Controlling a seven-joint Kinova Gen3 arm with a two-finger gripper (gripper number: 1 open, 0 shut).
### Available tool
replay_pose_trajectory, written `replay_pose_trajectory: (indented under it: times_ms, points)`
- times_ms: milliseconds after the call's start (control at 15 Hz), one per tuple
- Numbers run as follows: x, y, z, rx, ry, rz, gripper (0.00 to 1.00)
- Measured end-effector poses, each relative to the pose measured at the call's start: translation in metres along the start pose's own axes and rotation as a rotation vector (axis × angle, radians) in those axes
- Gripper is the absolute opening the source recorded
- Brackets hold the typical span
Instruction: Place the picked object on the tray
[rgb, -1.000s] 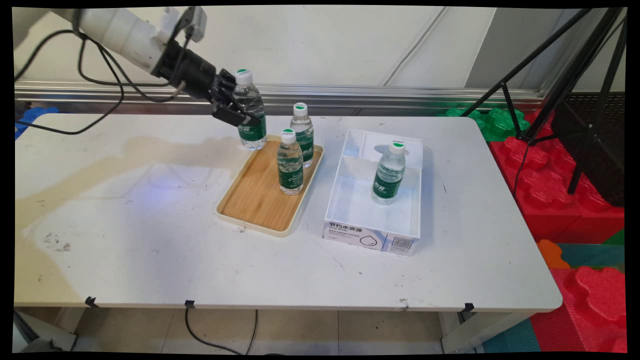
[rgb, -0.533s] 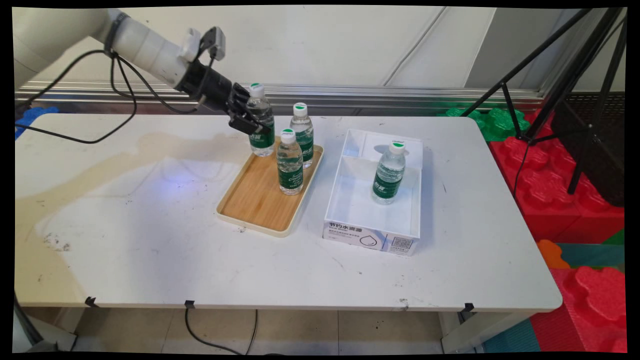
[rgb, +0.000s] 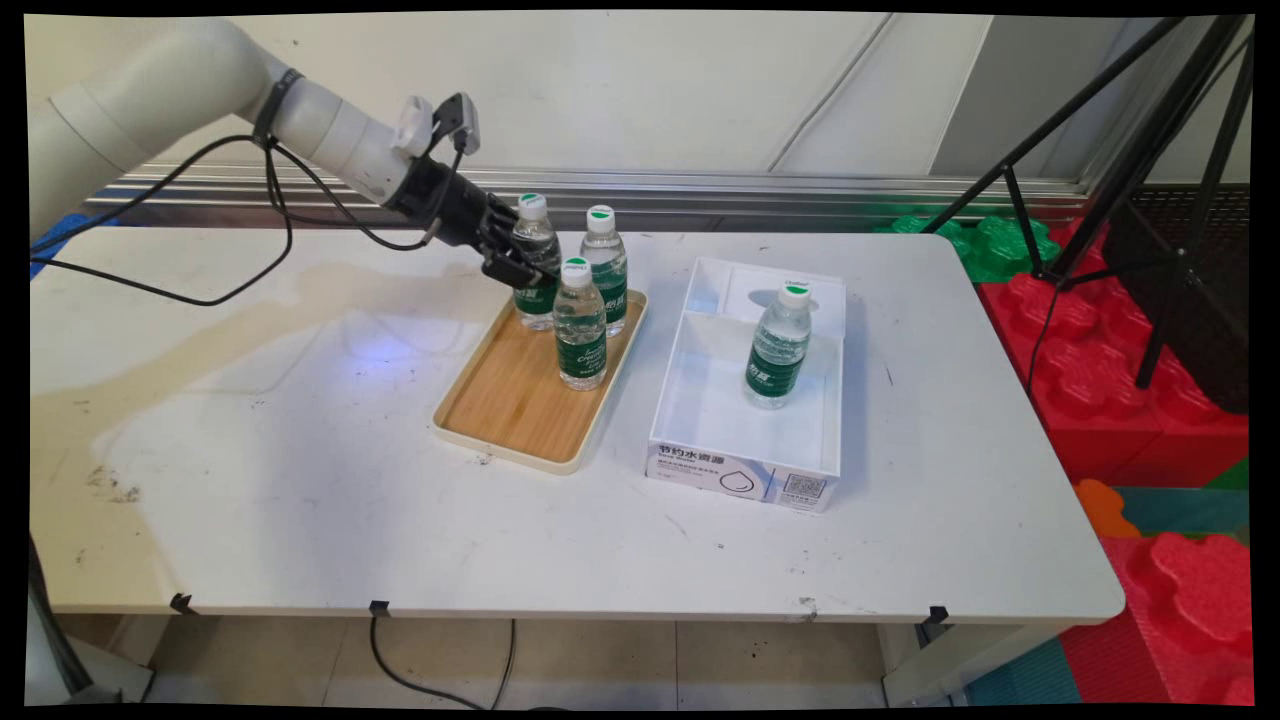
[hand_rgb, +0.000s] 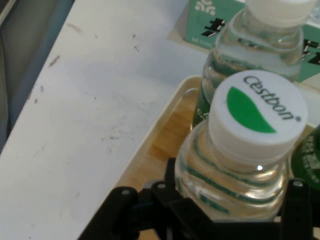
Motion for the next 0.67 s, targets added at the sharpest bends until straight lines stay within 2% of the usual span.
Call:
replay_pose_trajectory:
  times_ms: [467, 533, 667]
  points:
    - [-0.01, -0.005, 0.018, -0.003, 0.001, -0.013, 0.0]
    - [-0.009, -0.006, 0.021, -0.006, 0.003, -0.013, 1.0]
    - [-0.009, -0.007, 0.023, -0.009, 0.008, -0.013, 1.0]
